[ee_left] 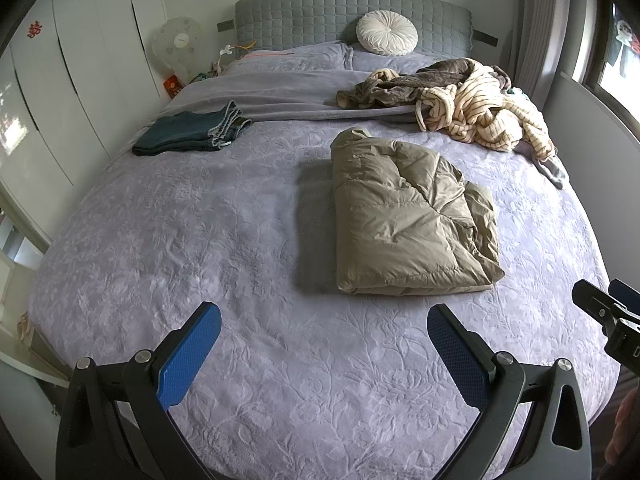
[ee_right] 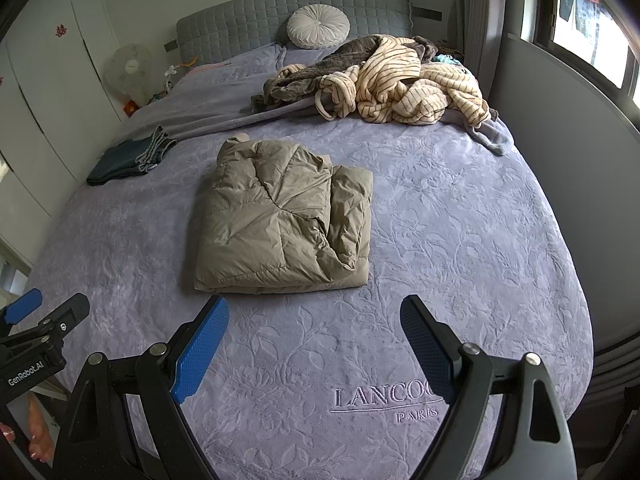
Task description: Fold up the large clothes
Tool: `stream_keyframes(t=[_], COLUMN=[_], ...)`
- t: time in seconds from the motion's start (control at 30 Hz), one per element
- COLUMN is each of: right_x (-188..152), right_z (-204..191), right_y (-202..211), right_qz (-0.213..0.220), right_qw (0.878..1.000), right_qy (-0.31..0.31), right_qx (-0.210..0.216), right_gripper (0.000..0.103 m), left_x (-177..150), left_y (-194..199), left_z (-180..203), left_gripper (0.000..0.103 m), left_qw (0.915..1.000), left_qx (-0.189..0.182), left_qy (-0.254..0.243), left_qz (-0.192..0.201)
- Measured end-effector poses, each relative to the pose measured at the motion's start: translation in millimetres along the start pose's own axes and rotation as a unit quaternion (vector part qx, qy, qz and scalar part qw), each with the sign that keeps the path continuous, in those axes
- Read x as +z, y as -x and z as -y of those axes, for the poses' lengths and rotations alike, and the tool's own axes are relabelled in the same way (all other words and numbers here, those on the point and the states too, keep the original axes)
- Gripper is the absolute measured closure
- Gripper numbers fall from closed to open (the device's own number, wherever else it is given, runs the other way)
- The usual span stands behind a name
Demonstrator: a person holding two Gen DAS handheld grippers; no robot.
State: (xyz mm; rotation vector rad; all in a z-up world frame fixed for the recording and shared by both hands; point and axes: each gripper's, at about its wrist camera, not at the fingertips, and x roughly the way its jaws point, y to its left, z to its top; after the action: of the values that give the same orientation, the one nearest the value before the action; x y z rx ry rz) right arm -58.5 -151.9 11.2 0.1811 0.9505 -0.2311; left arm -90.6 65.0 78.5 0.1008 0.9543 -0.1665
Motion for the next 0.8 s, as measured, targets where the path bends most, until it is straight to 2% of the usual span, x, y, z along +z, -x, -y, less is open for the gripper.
stream_keyframes(t=[0.8], right_x=[-0.8], right_z=[-1.2], right_y=[0.9], right_qz=[0.000], right_qw=[1.000], right_qy=[-0.001], right_qx=[-0.001], right_gripper=[0.014], left_x=[-0.2], left_y=[-0.2], left_z=[2.4], left_gripper=[0.000], left_qw=[1.0000], left_qx=[0.001], left_qy=[0.001], left_qz=[-0.001])
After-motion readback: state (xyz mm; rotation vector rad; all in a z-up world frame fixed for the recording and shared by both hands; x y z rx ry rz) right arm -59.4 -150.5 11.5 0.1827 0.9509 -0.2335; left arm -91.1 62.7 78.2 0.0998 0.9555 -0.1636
